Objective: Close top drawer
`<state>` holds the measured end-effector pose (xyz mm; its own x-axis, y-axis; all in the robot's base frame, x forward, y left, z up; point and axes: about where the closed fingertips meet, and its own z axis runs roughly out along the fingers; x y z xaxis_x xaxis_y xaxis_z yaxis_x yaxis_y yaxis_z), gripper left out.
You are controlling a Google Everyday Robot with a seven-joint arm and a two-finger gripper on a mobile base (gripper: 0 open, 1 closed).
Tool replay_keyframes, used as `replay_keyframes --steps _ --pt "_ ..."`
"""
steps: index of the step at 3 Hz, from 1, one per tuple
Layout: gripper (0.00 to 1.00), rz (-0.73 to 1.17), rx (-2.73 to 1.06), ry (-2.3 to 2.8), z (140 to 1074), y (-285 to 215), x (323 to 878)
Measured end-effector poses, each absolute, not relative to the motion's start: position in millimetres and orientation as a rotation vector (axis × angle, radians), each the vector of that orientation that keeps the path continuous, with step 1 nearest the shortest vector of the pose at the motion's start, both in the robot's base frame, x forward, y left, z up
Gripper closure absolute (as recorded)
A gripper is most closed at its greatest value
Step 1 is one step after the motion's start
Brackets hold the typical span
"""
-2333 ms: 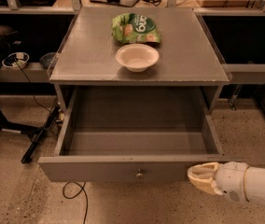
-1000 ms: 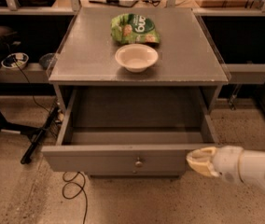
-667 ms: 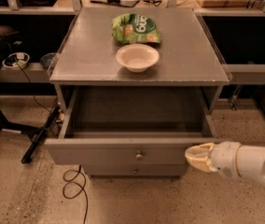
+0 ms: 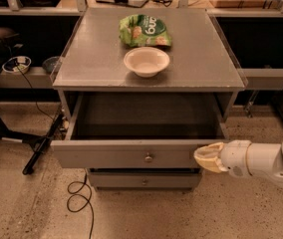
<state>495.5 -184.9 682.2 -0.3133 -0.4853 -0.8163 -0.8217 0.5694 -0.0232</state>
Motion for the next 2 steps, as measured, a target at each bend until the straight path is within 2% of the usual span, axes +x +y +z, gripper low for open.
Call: replay_keyframes --steps 2 --pt "1.0 0.457 -0.987 1.987 679.6 -192.1 518.9"
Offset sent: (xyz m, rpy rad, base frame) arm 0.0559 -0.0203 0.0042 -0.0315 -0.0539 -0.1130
